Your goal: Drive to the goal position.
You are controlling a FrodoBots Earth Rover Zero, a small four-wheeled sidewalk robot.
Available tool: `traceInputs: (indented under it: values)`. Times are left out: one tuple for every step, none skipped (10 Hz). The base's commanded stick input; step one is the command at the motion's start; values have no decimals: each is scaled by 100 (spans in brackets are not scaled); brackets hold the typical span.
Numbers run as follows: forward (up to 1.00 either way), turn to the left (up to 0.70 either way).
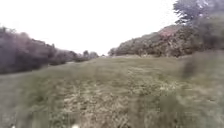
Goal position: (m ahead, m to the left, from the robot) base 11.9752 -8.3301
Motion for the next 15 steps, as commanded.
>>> traceInputs:
  values:
    - [70, -14]
    - [70, -13]
    - [70, -14]
    - [70, -14]
    - [70, -14]
    - [70, -14]
    - [70, -14]
    - [70, -14]
    - [70, -14]
    - [70, -14]
    - [70, -14]
    - [70, -14]
    - [70, -14]
    - [70, -14]
    - [70, -14]
